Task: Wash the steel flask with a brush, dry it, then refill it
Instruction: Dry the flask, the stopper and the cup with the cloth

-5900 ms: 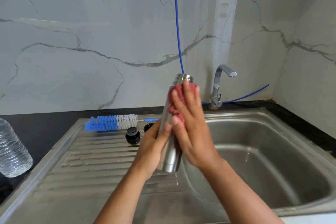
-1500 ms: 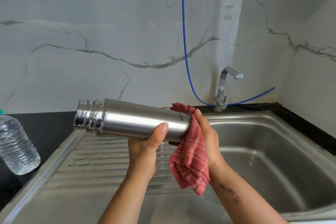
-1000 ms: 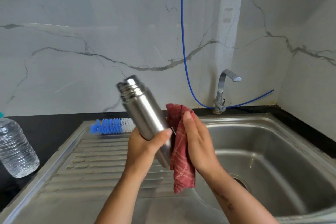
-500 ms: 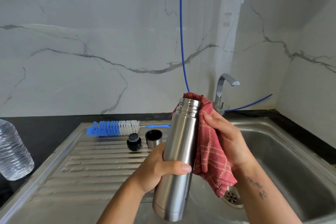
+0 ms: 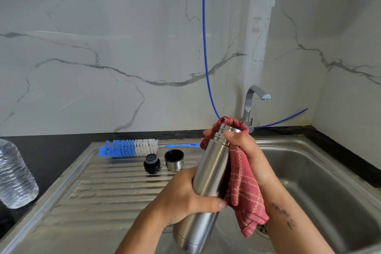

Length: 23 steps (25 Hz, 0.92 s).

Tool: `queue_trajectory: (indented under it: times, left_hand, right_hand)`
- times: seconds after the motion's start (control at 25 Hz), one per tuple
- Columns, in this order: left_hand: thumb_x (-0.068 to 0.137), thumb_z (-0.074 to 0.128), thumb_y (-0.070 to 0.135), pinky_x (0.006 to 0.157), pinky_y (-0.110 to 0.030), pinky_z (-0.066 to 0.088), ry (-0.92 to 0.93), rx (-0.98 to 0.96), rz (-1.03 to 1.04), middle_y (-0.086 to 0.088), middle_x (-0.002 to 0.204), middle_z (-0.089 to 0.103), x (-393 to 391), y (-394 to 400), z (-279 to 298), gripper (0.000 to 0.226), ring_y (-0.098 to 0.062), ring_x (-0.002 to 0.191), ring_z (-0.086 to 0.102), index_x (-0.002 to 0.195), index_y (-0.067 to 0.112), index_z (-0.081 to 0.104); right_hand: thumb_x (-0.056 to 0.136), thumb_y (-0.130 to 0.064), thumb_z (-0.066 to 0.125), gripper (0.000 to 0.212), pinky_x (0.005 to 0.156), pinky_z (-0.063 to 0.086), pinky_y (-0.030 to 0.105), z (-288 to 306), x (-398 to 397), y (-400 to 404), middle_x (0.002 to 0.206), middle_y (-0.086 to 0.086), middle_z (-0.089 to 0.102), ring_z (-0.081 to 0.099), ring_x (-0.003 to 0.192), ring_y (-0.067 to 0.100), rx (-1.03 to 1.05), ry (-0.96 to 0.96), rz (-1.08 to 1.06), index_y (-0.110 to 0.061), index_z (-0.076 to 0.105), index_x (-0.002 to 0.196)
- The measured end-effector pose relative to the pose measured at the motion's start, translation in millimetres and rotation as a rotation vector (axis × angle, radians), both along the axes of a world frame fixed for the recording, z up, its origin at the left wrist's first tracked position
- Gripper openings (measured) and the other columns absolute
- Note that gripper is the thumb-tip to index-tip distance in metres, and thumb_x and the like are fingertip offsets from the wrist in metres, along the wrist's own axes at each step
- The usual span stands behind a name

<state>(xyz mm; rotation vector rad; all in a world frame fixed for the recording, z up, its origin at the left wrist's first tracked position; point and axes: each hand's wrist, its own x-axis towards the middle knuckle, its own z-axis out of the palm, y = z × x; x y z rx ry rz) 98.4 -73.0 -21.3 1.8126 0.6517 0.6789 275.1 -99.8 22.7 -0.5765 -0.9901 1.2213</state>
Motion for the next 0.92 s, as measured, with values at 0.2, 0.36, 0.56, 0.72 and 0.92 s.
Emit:
queue_trajectory:
  times: [0.2,0.36,0.56,0.72,0.92]
  left_hand:
    - [0.071,0.081,0.014,0.084,-0.044,0.058,-0.06,-0.26,-0.256,-0.014,0.109,0.069,-10.5,-5.8,16.4,0.064,-0.033,0.094,0.07,0.131,0.027,0.062]
    - [0.066,0.087,0.047,0.086,-0.034,0.058,0.281,0.317,0.269,0.018,0.103,0.071,6.0,-14.7,8.2,0.075,-0.004,0.09,0.069,0.129,0.055,0.046]
    - [0.065,0.09,0.051,0.094,-0.039,0.056,0.173,0.183,0.031,0.012,0.112,0.072,-3.6,-1.5,9.4,0.078,-0.011,0.102,0.07,0.134,0.045,0.053]
    - [0.06,0.091,0.045,0.087,-0.035,0.057,0.16,0.199,0.161,0.016,0.102,0.071,3.1,1.5,-5.3,0.069,-0.006,0.091,0.068,0.122,0.043,0.061]
    - [0.056,0.089,0.059,0.086,-0.024,0.055,0.142,0.363,0.281,0.017,0.116,0.069,13.0,7.2,-15.3,0.091,-0.006,0.104,0.068,0.138,0.046,0.051]
  right_hand:
    - [0.091,-0.016,0.057,0.023,0.078,0.061,0.04,11.7,12.8,-3.3,0.1,0.018,0.072,0.071,0.087,0.032,0.027,0.172,0.023,-0.006,0.054,0.111]
    - [0.08,-0.021,0.07,0.028,0.096,0.052,0.051,6.3,15.8,-2.1,0.106,0.02,0.07,0.063,0.101,0.037,-0.065,0.041,-0.118,-0.006,0.071,0.104]
    - [0.08,-0.019,0.069,0.04,0.087,0.054,0.049,7.4,28.7,-1.4,0.105,0.018,0.066,0.064,0.094,0.035,0.044,0.133,-0.041,-0.008,0.054,0.116]
    - [0.086,-0.015,0.064,0.033,0.088,0.054,0.046,2.1,32.5,1.1,0.106,0.019,0.061,0.064,0.092,0.032,0.061,0.184,-0.025,-0.01,0.051,0.116]
    - [0.084,-0.02,0.066,0.023,0.083,0.056,0.044,0.2,42.0,4.1,0.095,0.013,0.067,0.065,0.087,0.029,-0.012,0.143,-0.168,-0.005,0.064,0.101]
